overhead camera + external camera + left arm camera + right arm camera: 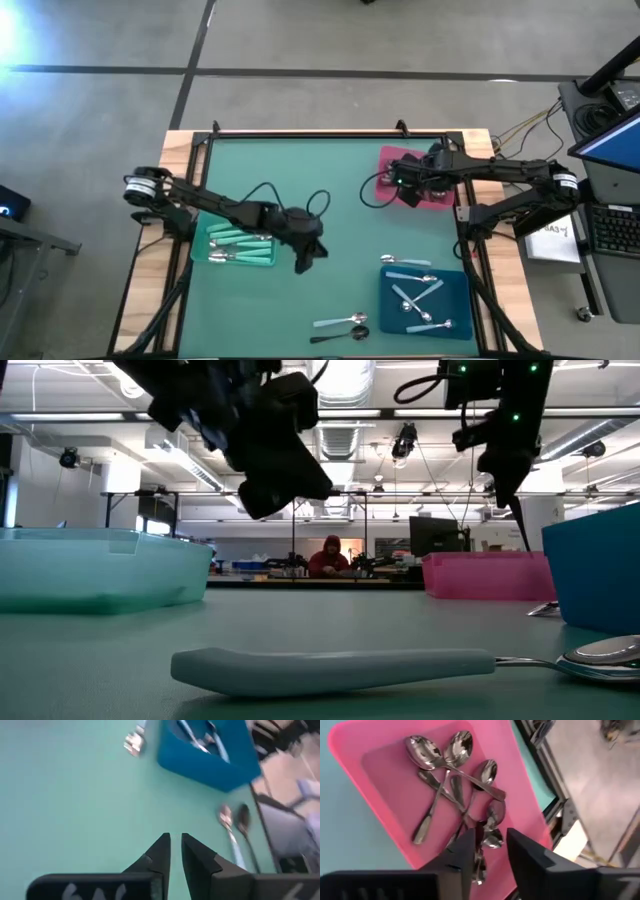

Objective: Sort silverware by color (type)
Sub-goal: Put the black spoon into the red bin, then put the blue spoon into the blue bin

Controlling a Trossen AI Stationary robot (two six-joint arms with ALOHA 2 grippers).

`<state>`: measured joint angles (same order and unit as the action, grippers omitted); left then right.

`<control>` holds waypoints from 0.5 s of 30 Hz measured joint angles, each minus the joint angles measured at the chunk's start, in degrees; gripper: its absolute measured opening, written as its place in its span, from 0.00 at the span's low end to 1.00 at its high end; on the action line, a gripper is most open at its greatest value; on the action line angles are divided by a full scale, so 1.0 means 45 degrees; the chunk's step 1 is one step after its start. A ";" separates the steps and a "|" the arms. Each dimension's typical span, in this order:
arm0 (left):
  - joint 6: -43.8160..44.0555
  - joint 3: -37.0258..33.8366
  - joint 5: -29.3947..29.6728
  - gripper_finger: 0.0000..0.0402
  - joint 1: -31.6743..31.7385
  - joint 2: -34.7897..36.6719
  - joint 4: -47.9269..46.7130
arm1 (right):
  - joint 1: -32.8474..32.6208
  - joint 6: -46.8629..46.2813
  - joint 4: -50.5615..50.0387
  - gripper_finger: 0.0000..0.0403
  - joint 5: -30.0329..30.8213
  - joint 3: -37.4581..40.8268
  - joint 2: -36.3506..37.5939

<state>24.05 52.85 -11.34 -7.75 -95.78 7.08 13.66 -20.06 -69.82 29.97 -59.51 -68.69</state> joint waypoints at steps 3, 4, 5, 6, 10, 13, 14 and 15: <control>-0.0036 0.0002 -0.0479 0.11 -0.0809 -0.0218 0.0104 | -0.0028 -0.0675 0.0005 0.33 -0.0649 0.0000 0.0000; -0.0033 -0.0003 -0.0509 0.13 -0.1120 -0.0301 0.0227 | -0.0056 -0.0735 0.0004 0.34 -0.0964 0.0000 0.0000; -0.0052 -0.0003 -0.0495 0.14 -0.1482 -0.0381 0.0488 | -0.0106 -0.0755 0.0005 0.35 -0.1279 0.0000 0.0000; -0.0099 -0.0002 -0.0366 0.16 -0.1858 -0.0477 0.0791 | -0.0191 -0.0805 0.0010 0.36 -0.1527 0.0000 0.0000; -0.0831 0.0667 0.0830 0.20 -0.3249 -0.0961 0.0843 | -0.0891 -0.1488 0.0078 0.36 -0.1761 0.0005 0.0000; -0.1124 0.1572 0.1316 0.22 -0.3867 -0.1522 0.0120 | -0.1730 -0.2151 0.0112 0.35 -0.1765 0.0005 0.0000; -0.1135 0.1864 0.1314 0.22 -0.3958 -0.1727 -0.0243 | -0.2071 -0.2401 0.0137 0.35 -0.1784 0.0005 0.0000; -0.1126 0.2182 0.1330 0.23 -0.4028 -0.1941 -0.0634 | -0.2476 -0.2716 0.0145 0.34 -0.1788 0.0005 0.0000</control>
<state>18.98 62.67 -5.35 -25.88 -104.51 4.23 2.52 -32.29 -69.17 21.92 -59.48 -68.69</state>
